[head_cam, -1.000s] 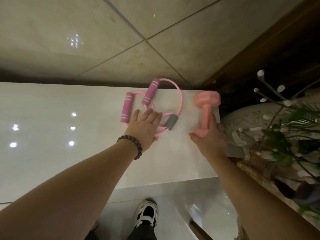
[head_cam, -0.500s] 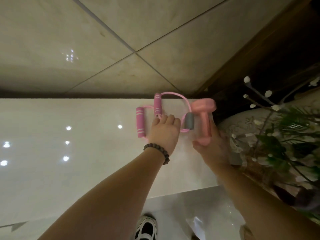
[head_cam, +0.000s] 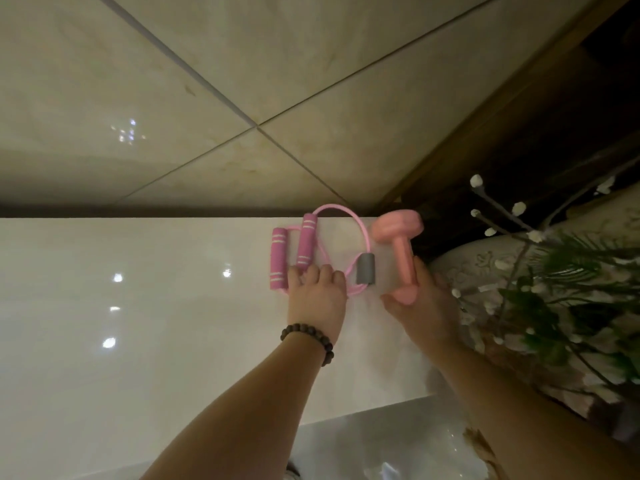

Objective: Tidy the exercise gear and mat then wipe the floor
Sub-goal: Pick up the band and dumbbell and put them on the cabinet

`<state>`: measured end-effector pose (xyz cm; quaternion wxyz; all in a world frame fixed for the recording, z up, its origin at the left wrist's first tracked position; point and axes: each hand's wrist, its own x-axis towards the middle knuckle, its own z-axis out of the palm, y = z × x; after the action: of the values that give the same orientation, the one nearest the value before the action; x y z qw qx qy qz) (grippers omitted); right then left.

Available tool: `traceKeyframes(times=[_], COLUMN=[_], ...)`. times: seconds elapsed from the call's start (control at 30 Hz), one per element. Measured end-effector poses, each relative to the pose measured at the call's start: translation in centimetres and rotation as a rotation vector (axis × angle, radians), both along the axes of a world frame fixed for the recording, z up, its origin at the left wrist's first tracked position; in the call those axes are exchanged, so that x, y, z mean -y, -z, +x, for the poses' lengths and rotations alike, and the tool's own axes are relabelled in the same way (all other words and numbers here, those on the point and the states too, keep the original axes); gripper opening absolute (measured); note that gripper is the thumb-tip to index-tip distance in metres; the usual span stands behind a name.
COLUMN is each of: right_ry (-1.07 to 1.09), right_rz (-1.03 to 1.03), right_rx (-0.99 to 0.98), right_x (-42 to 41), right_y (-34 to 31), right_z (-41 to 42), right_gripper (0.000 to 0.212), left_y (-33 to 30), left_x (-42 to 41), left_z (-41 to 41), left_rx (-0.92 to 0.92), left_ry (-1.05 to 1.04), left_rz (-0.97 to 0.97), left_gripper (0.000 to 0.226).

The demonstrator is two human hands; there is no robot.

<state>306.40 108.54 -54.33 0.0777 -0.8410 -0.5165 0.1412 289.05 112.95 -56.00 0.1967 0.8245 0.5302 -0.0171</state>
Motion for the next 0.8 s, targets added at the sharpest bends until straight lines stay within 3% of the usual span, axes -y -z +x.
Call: traceKeyframes(times=[0.1, 0.3, 0.4, 0.6, 0.8], right_ry=[-0.007, -0.027, 0.046, -0.120, -0.161], right_rz=[-0.019, -0.007, -0.088, 0.047, 0.023], right_rx=[-0.123, 0.078, 0.068, 0.234, 0.196], right_x=[-0.1, -0.4, -0.4, 0.3, 0.9], right_y=[-0.8, 0.1, 0.0, -2.7, -9.3], right_z=[0.4, 0.2, 0.2, -4.2, -12.1], right_gripper=[0.078, 0.083, 0.093, 0.085, 0.066], left_y=[-0.2, 0.1, -0.3, -4.3, -11.5], left_x=[-0.2, 1.6, 2.0, 1.3, 1.3], left_z=[1.1, -0.2, -2.0, -6.4, -11.3], left_rx=[0.005, 0.027, 0.018, 0.025, -0.050], left_ry=[-0.033, 0.005, 0.023, -0.010, -0.084], left_rz=[-0.017, -0.019, -0.036, -0.048, -0.027], left_gripper=[0.032, 0.062, 0.071, 0.068, 0.064])
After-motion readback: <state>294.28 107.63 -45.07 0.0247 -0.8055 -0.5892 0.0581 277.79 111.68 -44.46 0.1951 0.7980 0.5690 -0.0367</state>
